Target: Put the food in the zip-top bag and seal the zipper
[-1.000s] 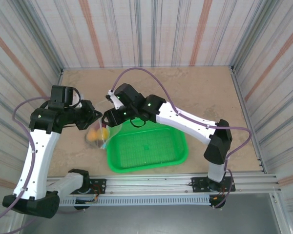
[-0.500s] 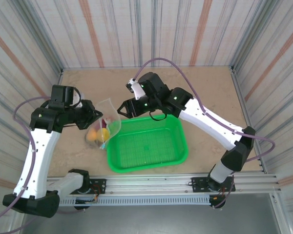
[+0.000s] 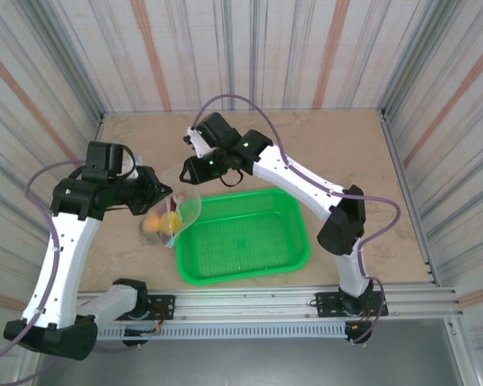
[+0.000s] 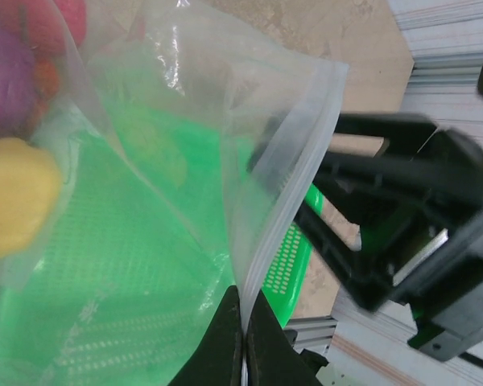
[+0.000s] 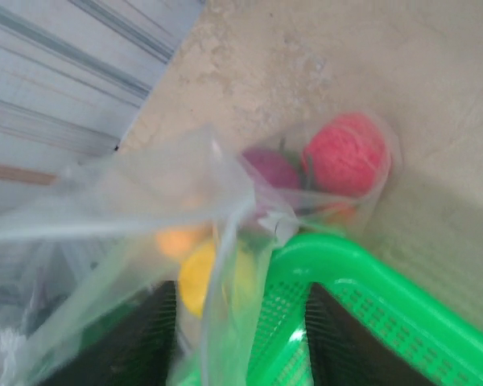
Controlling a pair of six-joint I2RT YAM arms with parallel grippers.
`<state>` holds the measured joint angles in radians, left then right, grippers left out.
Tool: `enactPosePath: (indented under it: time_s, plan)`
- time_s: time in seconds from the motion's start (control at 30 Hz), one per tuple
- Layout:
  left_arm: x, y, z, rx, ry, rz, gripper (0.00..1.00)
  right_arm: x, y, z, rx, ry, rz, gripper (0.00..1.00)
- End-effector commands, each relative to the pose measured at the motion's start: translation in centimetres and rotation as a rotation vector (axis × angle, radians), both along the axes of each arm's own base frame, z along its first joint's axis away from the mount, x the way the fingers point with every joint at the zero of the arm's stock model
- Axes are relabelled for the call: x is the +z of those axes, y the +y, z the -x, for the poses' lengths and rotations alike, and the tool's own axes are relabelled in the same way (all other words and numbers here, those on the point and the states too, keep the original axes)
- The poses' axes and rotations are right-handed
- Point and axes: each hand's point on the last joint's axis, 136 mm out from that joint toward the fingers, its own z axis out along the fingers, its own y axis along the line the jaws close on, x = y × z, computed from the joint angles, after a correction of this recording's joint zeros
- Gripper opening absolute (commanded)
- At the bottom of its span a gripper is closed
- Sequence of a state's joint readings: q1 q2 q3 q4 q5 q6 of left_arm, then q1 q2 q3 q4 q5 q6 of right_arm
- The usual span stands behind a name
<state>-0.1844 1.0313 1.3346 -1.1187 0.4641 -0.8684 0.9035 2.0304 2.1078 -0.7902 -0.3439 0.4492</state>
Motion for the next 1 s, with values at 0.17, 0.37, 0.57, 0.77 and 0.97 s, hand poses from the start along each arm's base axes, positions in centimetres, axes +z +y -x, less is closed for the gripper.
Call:
enactPosePath:
  time_s: [0.17,0.37,0.57,0.77,0.97]
  plan:
    - [0.0,1.2,1.0,0.017,-0.021,-0.064,0.55,3.1,-1.0,-4.4,-0.249,0.092,-0.105,0.00]
    - [2.0,2.1,0.3,0.015,-0.163,-0.168,0.71,4.6,-5.5,-9.3,-0.584,0.238,-0.204,0.00]
    - [2.9,2.4,-1.0,0.035,-0.328,-0.297,0.72,5.7,-9.4,-12.1,-0.787,0.311,-0.294,0.00]
    - [5.6,1.8,-2.7,0.008,-0.631,-0.488,0.71,6.8,-13.6,-12.1,-0.874,0.308,-0.262,0.00]
    - [5.9,-4.8,-3.7,-0.285,-1.004,-0.600,0.76,7.5,-15.8,-11.2,-0.840,0.368,-0.264,0.00]
